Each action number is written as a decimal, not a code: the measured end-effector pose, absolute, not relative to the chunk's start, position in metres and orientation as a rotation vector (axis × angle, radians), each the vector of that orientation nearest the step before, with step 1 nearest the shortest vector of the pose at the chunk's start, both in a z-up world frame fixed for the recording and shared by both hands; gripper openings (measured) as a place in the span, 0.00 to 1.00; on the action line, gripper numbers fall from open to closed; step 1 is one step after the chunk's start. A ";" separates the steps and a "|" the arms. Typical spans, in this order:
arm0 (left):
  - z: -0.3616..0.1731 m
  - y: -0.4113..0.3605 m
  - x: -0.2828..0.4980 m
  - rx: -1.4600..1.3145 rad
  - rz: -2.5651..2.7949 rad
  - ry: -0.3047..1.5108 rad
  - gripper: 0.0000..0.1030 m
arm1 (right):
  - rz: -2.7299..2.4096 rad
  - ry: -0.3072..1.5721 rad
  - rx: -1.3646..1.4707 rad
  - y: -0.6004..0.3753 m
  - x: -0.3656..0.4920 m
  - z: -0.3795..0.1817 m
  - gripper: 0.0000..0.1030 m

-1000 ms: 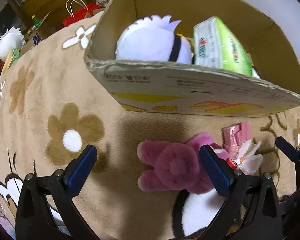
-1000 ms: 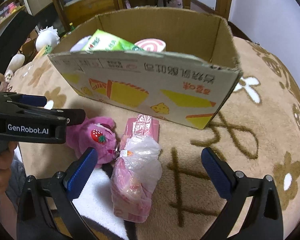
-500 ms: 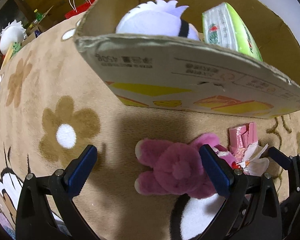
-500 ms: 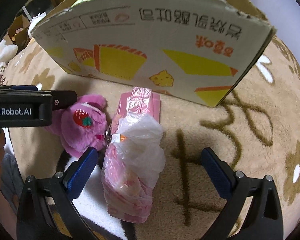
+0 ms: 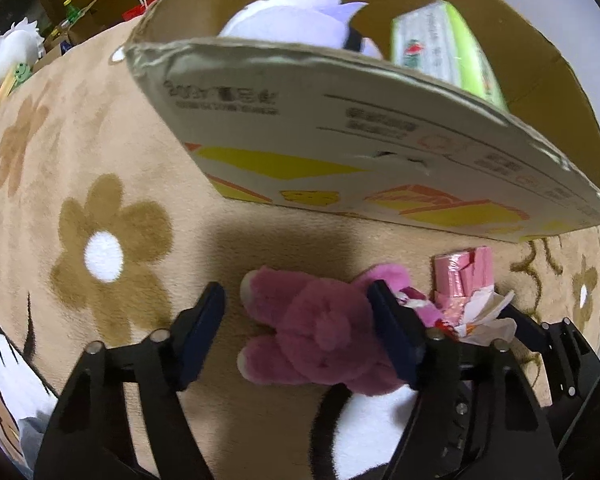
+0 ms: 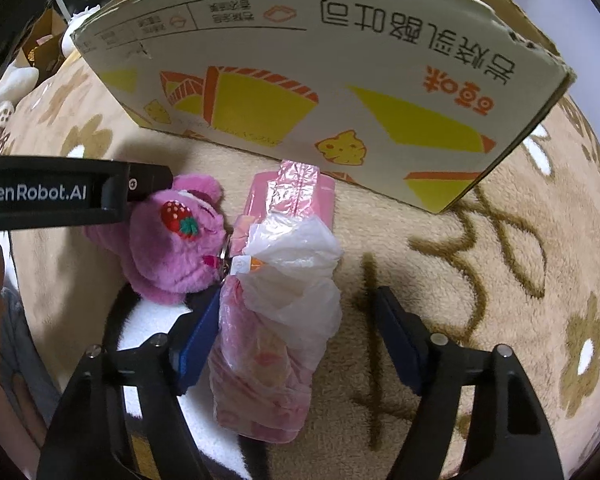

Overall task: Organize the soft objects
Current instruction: 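Grasp the pink bear plush with the left tool while the right tool grasps the pink wrapped item, then lift the pink bear and pink wrapped item over the box with both tools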

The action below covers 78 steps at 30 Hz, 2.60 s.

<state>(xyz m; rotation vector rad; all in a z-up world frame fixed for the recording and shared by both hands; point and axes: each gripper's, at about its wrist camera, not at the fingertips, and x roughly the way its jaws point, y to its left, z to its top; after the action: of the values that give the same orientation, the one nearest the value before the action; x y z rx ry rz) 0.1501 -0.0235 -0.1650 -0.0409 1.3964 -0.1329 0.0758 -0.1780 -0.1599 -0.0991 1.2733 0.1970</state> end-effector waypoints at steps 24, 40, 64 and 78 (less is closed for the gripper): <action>-0.119 -0.055 0.116 0.080 -0.144 1.290 0.43 | 0.245 1.248 -0.013 -0.192 0.064 -0.132 0.18; -0.077 -0.054 0.090 0.075 -0.129 1.174 0.42 | 0.194 1.100 0.094 -0.238 0.046 -0.085 0.17; 0.069 -0.031 0.085 0.062 -0.075 0.642 0.43 | 0.176 0.707 0.112 -0.236 0.051 0.018 0.17; 0.027 -0.054 0.138 0.134 -0.067 0.666 0.43 | 0.178 0.709 0.132 -0.240 0.107 0.007 0.17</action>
<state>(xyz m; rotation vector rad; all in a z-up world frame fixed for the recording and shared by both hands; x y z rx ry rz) 0.1384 -0.0538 0.0271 0.1335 0.6661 -0.0671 0.1073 -0.2400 0.0067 0.1320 0.7093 0.1776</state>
